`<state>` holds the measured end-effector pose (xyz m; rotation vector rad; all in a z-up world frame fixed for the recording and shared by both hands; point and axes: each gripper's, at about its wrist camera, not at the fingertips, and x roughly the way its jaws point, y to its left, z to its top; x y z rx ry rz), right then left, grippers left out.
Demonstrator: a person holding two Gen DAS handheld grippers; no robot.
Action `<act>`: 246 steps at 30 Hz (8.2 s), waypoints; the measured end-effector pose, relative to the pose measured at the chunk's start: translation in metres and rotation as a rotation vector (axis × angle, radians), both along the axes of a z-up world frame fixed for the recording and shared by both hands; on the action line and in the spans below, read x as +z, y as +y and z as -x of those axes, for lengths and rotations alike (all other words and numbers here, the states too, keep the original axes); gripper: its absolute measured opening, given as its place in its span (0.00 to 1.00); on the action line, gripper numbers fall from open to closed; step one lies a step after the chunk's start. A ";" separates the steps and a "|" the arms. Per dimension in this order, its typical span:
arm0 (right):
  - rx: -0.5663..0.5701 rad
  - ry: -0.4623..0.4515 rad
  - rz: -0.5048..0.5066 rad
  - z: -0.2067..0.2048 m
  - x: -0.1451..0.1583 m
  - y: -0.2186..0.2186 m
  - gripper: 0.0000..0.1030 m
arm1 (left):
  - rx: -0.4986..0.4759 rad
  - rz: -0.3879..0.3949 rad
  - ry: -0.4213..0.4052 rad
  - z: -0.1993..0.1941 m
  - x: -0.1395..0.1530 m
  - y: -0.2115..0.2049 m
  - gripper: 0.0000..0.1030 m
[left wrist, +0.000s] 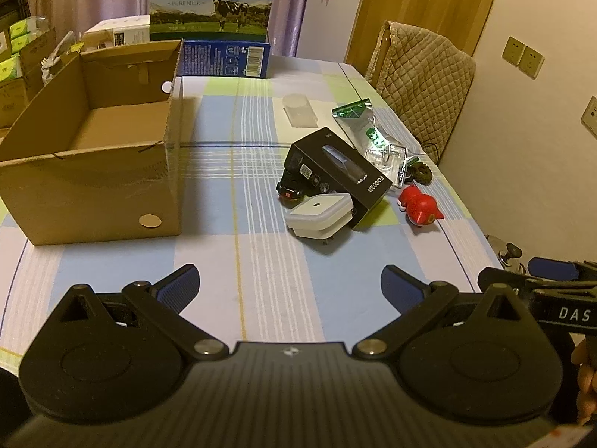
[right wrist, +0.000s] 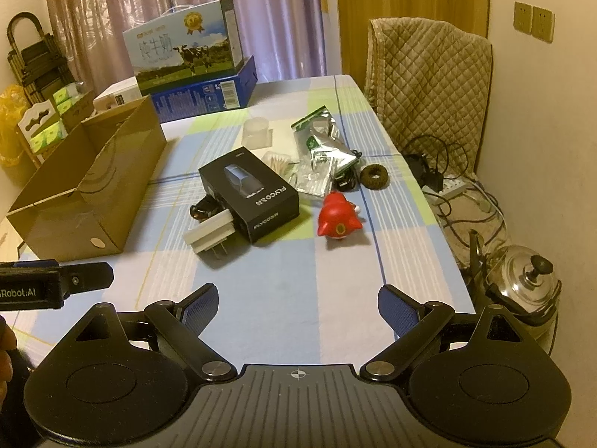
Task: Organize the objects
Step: 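Move both tools toward the white night-light and red toy figure, then grasp the white night-light with the left tool while the right tool grasps the red toy, then carry the night-light and red toy into the cardboard box and release both, then withdraw both tools from the box back toward the table, then grasp the black FLYCO box with the right tool while the left tool grasps the black toy car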
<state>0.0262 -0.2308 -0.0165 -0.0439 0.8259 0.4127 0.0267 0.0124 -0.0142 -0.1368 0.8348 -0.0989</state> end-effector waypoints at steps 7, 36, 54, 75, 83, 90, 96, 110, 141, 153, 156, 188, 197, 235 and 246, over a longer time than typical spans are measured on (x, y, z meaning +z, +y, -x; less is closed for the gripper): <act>0.001 0.009 -0.014 -0.009 -0.007 -0.003 0.88 | 0.016 0.015 0.016 -0.013 -0.006 0.004 0.99; 0.076 0.109 -0.002 -0.133 -0.049 0.006 0.87 | -0.202 0.061 0.062 -0.132 -0.083 -0.014 0.86; 0.073 0.161 0.023 -0.172 -0.087 0.022 0.70 | -0.282 0.084 0.107 -0.141 -0.097 -0.016 0.71; 0.029 0.175 0.021 -0.154 -0.093 0.028 0.43 | -0.312 0.145 0.124 -0.134 -0.099 -0.008 0.76; 0.023 0.193 0.013 -0.135 -0.093 0.029 0.43 | -0.315 0.153 0.151 -0.120 -0.098 -0.009 0.58; 0.025 0.191 0.015 -0.133 -0.092 0.029 0.43 | -0.254 0.208 0.161 -0.126 -0.099 -0.006 0.67; 0.039 0.181 0.015 -0.125 -0.087 0.030 0.43 | -0.279 0.155 0.158 -0.130 -0.098 -0.014 0.59; 0.132 0.092 -0.042 -0.085 -0.025 0.059 0.43 | -0.236 0.123 0.088 -0.091 -0.049 0.006 0.59; 0.547 0.060 -0.166 -0.111 0.005 0.320 0.43 | 0.057 -0.159 -0.003 -0.124 0.019 0.234 0.68; 0.439 0.008 -0.248 -0.101 0.039 0.270 0.55 | 0.127 -0.134 -0.064 -0.095 0.047 0.238 0.73; 0.385 -0.011 -0.234 -0.086 0.042 0.235 0.56 | 0.138 -0.119 -0.080 -0.081 0.054 0.227 0.74; 0.138 -0.032 -0.088 -0.052 0.024 0.020 0.63 | -0.107 -0.092 -0.072 -0.030 0.030 0.027 0.83; 0.227 -0.038 -0.028 -0.099 0.003 0.032 0.80 | -0.133 -0.118 -0.035 -0.058 0.005 0.015 0.88; 0.447 0.070 0.156 -0.185 -0.076 0.114 0.75 | -0.178 -0.068 0.055 -0.122 -0.079 -0.001 0.92; 0.142 0.066 0.085 -0.148 -0.055 0.061 0.75 | -0.179 -0.118 0.011 -0.133 -0.084 -0.017 0.85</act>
